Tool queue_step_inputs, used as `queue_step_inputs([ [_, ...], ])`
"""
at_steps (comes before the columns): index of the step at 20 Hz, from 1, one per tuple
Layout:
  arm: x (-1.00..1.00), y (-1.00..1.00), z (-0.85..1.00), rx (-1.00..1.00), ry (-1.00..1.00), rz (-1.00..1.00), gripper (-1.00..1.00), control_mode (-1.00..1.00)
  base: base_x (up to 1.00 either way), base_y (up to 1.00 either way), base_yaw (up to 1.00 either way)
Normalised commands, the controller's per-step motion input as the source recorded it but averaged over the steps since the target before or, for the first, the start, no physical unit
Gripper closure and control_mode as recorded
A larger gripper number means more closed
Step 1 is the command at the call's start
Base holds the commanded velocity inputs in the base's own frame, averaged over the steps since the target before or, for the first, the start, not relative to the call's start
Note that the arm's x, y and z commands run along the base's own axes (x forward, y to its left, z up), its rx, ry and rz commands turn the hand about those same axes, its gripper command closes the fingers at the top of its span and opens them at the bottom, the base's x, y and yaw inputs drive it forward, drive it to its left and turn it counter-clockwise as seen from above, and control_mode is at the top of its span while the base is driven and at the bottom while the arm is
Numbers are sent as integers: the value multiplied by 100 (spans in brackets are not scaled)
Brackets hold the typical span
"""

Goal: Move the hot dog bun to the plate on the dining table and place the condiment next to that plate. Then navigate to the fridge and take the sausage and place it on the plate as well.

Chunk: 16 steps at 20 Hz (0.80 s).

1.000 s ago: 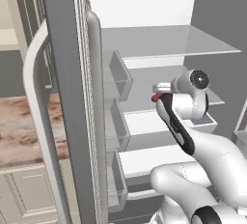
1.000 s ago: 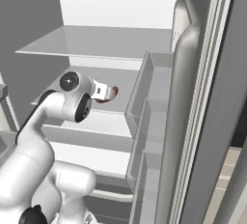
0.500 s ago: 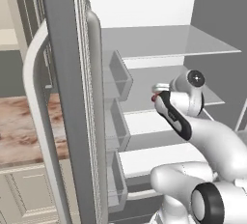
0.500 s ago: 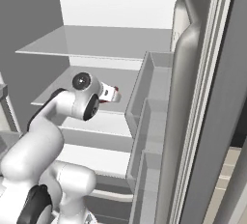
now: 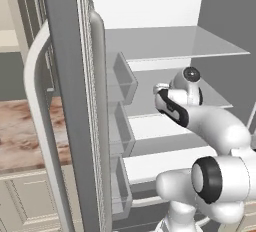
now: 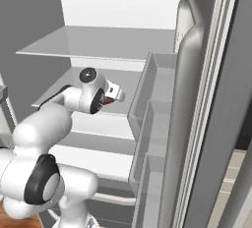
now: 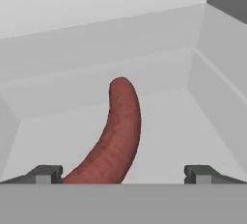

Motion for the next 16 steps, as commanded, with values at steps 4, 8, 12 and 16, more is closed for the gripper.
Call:
queue_step_inputs([
  [4, 31, 0, -28, 0, 9, -2, -100, -100, 0, 0, 0],
  [8, 25, 0, -42, 1, 1, 0, -100, -100, 0, 0, 0],
  [12, 19, 0, -47, 2, 0, 0, -100, -100, 0, 0, 0],
  [16, 22, 0, -41, 2, 0, 0, -100, -100, 0, 0, 0],
])
